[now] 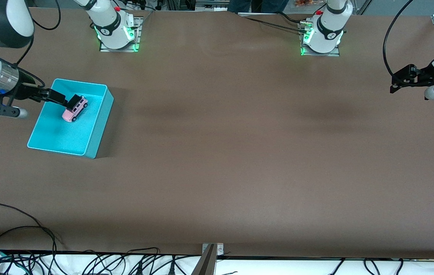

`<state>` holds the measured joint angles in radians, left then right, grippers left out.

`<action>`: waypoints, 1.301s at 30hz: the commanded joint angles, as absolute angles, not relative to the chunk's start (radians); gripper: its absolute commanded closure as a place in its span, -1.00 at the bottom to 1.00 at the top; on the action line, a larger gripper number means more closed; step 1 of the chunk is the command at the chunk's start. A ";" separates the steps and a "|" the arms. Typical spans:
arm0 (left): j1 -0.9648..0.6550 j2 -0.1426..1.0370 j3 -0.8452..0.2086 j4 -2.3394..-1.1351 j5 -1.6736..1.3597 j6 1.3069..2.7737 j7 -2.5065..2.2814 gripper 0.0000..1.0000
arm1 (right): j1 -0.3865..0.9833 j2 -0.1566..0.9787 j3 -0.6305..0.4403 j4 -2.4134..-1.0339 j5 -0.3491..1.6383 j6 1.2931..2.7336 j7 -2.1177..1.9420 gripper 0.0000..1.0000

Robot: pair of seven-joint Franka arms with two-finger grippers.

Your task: Wind and store pink jeep toy

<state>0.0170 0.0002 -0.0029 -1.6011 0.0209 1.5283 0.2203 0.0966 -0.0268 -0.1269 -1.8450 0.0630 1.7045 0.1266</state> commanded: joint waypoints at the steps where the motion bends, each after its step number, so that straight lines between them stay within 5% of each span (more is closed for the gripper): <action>1: 0.023 0.017 -0.005 -1.568 0.009 1.517 0.225 -1.00 | 0.095 -0.003 -0.120 -1.721 0.086 1.589 0.121 -1.00; 11: 0.040 0.017 -0.005 -1.568 0.006 1.517 0.227 -1.00 | 0.095 0.037 -0.121 -1.537 0.094 1.440 0.115 -1.00; 31: 0.040 0.017 -0.005 -1.568 0.005 1.517 0.229 -1.00 | 0.112 0.055 -0.133 -1.485 -0.009 1.371 0.069 -1.00; 39: 0.040 0.017 -0.005 -1.568 0.005 1.517 0.229 -1.00 | 0.123 0.095 -0.155 -1.350 -0.003 1.312 0.048 -1.00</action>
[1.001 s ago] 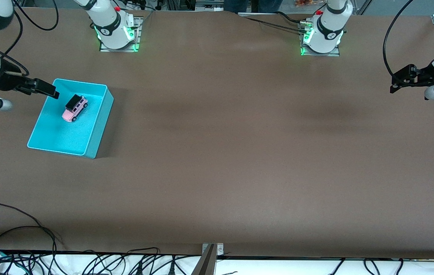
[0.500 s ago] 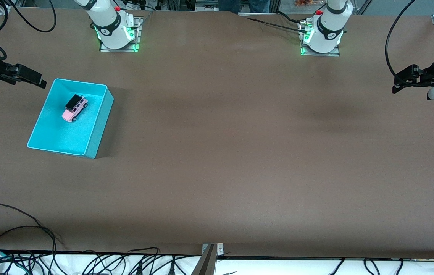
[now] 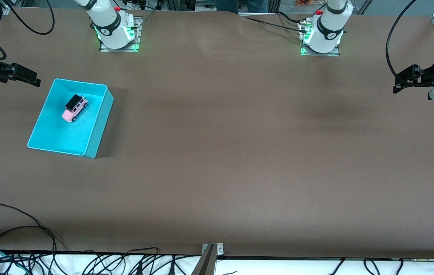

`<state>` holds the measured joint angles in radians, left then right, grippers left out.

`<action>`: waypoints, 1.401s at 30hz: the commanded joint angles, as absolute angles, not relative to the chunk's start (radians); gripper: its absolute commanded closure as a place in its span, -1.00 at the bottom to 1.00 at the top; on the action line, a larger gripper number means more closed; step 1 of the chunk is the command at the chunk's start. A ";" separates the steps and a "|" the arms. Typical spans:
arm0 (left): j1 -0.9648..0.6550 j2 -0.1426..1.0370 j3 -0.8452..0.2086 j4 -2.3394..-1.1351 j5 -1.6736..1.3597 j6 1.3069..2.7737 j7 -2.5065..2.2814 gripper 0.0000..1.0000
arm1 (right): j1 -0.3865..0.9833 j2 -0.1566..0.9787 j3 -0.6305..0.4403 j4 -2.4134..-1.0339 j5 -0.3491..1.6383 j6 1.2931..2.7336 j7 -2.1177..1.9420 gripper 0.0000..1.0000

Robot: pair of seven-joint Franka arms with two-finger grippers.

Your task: Wind and store pink jeep toy

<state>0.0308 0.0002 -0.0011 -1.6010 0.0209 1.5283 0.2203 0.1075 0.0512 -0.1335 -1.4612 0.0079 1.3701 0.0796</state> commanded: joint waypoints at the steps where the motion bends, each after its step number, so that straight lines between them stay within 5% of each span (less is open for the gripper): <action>1: 0.040 0.017 -0.005 -1.568 0.005 1.517 0.229 -1.00 | 0.123 0.095 -0.155 -1.350 -0.003 1.312 0.046 -1.00; 42: 0.040 0.017 -0.005 -1.568 0.005 1.517 0.229 -1.00 | 0.121 0.094 -0.109 -1.342 0.023 1.330 0.040 -1.00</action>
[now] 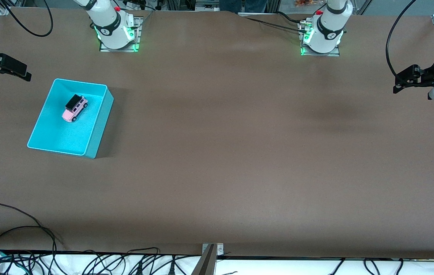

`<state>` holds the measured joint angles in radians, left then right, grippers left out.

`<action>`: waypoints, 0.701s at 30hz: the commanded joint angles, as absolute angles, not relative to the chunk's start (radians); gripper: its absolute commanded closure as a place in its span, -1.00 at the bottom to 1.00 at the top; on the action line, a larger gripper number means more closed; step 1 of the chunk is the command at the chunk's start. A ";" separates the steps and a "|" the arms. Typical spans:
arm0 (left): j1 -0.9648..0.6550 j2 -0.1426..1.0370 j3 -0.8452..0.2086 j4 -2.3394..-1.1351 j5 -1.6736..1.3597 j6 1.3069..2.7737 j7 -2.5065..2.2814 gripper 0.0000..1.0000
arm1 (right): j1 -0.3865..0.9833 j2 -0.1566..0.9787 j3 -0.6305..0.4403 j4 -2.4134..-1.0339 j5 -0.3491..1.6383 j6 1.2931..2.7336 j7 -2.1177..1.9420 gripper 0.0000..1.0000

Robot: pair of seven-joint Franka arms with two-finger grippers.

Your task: Wind and store pink jeep toy

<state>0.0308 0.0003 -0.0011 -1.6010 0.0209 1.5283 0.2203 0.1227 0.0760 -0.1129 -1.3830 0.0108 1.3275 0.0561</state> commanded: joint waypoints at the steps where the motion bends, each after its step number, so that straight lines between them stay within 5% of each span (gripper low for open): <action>1: 0.040 0.017 -0.005 -1.568 0.005 1.517 0.229 -1.00 | 0.121 0.094 -0.109 -1.342 0.023 1.333 0.040 -1.00; 21: 0.040 0.015 -0.005 -1.568 0.003 1.517 0.229 -1.00 | 0.114 0.094 -0.115 -1.344 0.025 1.336 0.040 -1.00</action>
